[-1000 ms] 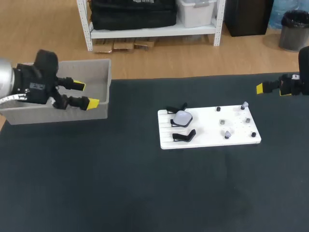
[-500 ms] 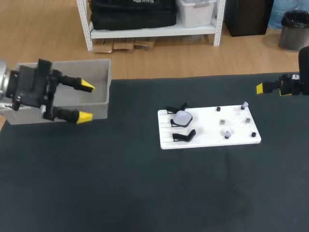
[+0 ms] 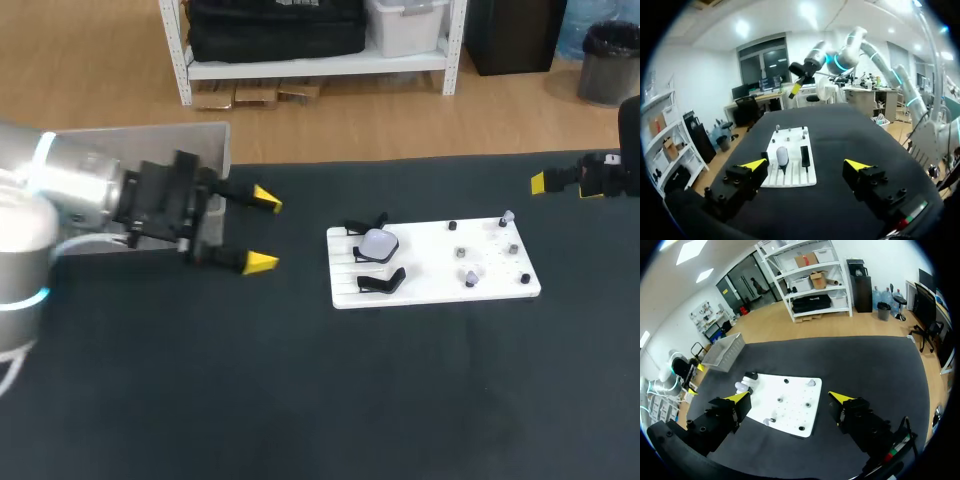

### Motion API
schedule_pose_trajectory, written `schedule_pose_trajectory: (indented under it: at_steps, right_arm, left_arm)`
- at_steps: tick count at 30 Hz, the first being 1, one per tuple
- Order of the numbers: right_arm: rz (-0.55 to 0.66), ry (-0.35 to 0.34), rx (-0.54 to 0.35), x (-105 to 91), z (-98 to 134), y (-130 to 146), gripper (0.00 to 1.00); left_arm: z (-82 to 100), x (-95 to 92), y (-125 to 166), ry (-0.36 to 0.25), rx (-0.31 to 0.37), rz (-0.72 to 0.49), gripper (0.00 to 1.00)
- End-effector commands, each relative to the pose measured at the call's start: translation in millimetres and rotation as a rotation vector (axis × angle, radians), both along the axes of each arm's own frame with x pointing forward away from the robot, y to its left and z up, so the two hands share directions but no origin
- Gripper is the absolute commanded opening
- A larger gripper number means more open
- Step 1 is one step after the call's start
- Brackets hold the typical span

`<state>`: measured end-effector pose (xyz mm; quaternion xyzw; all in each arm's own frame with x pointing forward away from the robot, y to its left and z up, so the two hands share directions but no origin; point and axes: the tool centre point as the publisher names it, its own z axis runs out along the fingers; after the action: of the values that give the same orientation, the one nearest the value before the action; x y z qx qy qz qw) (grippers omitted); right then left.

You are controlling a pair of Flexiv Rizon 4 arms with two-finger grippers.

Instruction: Pick up each earbud case from the left stands, insert the matching earbuds, close the lid, and place the case in the box.

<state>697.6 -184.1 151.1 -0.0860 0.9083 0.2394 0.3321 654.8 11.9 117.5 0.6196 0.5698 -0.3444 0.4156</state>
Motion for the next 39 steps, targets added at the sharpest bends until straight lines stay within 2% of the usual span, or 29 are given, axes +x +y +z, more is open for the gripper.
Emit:
schedule_pose_trajectory:
  at_steps: [1,3,19,20,21,26,34,39]
  right_arm:
    - [0.002,0.000,0.001,0.5,0,0,1.00]
    - [0.002,0.000,0.001,0.5,0,0,1.00]
    - [0.002,0.000,0.001,0.5,0,0,1.00]
    - [0.002,0.000,0.001,0.5,0,0,1.00]
    - [0.002,0.000,0.001,0.5,0,0,1.00]
    - [0.002,0.000,0.001,0.5,0,0,1.00]
    - [0.002,0.000,0.001,0.5,0,0,1.00]
    - [0.002,0.000,0.001,0.5,0,0,1.00]
  left_arm:
    - [-27.2,12.5,-61,0.037,0.057,0.067,1.00]
    - [-33.6,14.8,-69,0.074,0.055,0.068,1.00]
    - [-33.6,14.8,-69,0.074,0.055,0.068,1.00]
    - [-37.2,16.7,-70,0.098,0.032,0.068,1.00]
    - [-41.1,21.1,-72,0.115,0.053,0.088,1.00]
    - [-54.3,38.9,-71,0.142,0.033,0.079,1.00]
    - [-72.2,61.3,-77,0.110,0.110,0.090,1.00]
    - [-72.4,64.2,-81,0.093,0.146,0.106,1.00]
